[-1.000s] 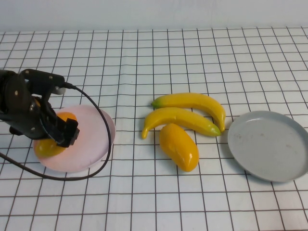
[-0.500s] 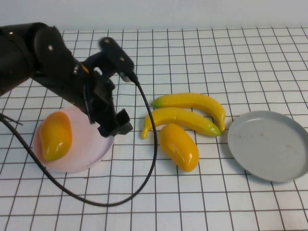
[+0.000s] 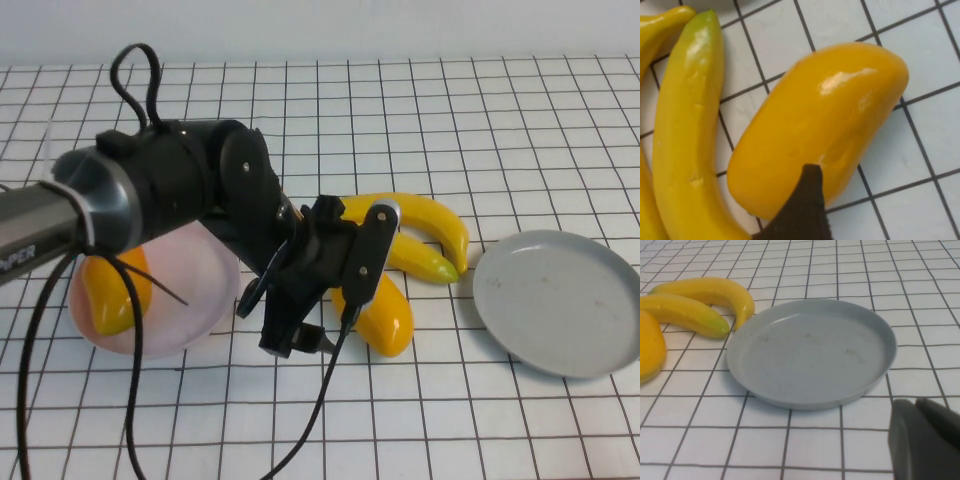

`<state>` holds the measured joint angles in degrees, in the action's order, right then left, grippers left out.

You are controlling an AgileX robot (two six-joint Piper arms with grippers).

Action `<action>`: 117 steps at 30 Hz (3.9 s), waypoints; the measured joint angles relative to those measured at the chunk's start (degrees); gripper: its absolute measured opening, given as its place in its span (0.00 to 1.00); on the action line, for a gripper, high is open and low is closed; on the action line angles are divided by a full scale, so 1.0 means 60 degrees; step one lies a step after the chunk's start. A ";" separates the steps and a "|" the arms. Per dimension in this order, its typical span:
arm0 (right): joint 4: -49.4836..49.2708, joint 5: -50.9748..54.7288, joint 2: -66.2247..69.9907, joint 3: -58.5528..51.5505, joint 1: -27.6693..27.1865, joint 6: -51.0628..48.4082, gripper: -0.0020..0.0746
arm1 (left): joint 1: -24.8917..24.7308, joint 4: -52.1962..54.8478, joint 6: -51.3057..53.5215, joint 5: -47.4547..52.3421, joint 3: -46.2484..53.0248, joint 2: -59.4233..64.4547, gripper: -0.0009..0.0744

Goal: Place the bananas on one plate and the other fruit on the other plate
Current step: Put one type of fruit in the left plate, then put another type of fruit in the right plate

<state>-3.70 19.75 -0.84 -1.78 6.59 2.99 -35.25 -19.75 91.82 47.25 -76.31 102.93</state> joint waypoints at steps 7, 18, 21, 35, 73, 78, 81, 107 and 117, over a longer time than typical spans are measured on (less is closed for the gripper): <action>0.0000 0.0000 0.0000 0.0000 0.0000 0.0000 0.01 | 0.0000 -0.1056 0.1432 -0.0821 0.0000 0.0809 0.90; 0.0000 0.0000 0.0000 0.0000 0.0000 0.0000 0.01 | 0.0000 -0.2409 0.2502 -0.2374 -0.0016 0.1242 0.90; 0.0000 0.0000 0.0000 0.0000 0.0000 0.0000 0.01 | 0.0000 -0.2447 0.2527 -0.2288 -0.0016 0.1469 0.90; 0.0000 0.0000 0.0000 0.0000 0.0000 0.0000 0.01 | 0.0000 -0.3052 0.1909 -0.2368 -0.0020 0.1795 0.87; 0.0000 0.0000 0.0000 0.0000 0.0000 0.0000 0.01 | 0.0000 -0.1102 -0.3259 -0.2531 -0.0302 0.1018 0.68; 0.0000 0.0000 0.0000 0.0000 0.0000 0.0000 0.00 | 0.0000 0.0455 -0.6489 -0.2204 -0.0302 0.0098 0.68; 0.0000 0.0000 0.0000 0.0000 0.0000 0.0000 0.01 | 0.0000 0.2087 -0.9271 -0.1866 -0.0302 -0.0235 0.68; 0.0000 0.0000 0.0000 0.0000 0.0014 0.0000 0.01 | 0.2764 0.3465 -1.5478 -0.0282 -0.0285 0.0266 0.90; 0.0000 0.0000 0.0000 0.0000 0.0014 0.0000 0.01 | 0.2746 0.1330 -1.3749 -0.0556 0.0244 -0.1360 0.28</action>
<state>-3.70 19.75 -0.84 -1.78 6.68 2.99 -18.77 -11.77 9.32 43.92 -74.84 94.76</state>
